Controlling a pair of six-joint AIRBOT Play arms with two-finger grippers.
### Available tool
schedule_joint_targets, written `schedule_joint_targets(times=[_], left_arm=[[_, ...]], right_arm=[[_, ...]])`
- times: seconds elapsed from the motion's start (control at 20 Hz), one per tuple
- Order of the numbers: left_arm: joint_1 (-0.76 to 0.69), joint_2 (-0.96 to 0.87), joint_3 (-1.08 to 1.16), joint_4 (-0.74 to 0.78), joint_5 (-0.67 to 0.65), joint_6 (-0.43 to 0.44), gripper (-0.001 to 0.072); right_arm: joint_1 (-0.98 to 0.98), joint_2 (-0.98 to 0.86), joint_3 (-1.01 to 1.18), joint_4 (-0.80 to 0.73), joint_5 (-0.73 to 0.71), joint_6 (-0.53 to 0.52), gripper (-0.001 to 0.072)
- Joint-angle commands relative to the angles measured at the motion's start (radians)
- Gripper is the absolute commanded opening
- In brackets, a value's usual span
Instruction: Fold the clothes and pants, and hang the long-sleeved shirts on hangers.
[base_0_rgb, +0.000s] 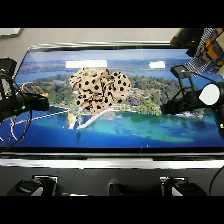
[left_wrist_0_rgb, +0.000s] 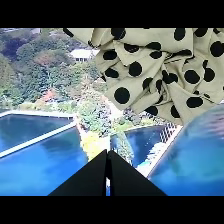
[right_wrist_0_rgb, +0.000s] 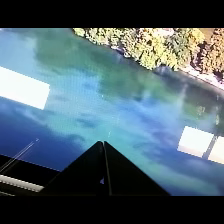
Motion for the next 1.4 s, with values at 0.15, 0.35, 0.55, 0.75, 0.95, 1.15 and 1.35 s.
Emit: schedule_joint_targets(times=[0.15, 0.35, 0.55, 0.75, 0.95, 1.15, 1.35], left_arm=[[0.001, 0.000, 0.000, 0.000, 0.000, 0.000, 0.0031], [0.001, 0.000, 0.000, 0.000, 0.001, 0.000, 0.0030], [-0.001, -0.014, 0.000, -0.001, 0.087, -0.045, 0.0363], [0.023, -0.172, 0.000, -0.053, 0.131, -0.300, 0.0720], [0.098, -0.468, 0.000, -0.423, 0.207, -0.188, 0.0720], [0.125, -0.681, 0.011, -0.718, 0.342, 0.001, 0.0720], [0.124, -0.785, 0.042, -0.728, 0.438, 0.000, 0.0720]], right_arm=[[0.001, 0.001, 0.000, 0.000, 0.000, 0.000, 0.0024], [0.001, 0.001, 0.000, 0.000, 0.000, 0.000, 0.0024], [0.001, 0.001, 0.000, 0.000, 0.000, 0.000, 0.0024], [0.001, 0.001, 0.000, 0.000, 0.000, 0.000, 0.0024], [0.001, 0.001, 0.000, 0.000, 0.000, 0.000, 0.0024], [0.001, 0.001, 0.000, 0.000, 0.000, 0.000, 0.0024], [0.001, 0.001, 0.000, 0.003, -0.001, 0.001, 0.0024]])
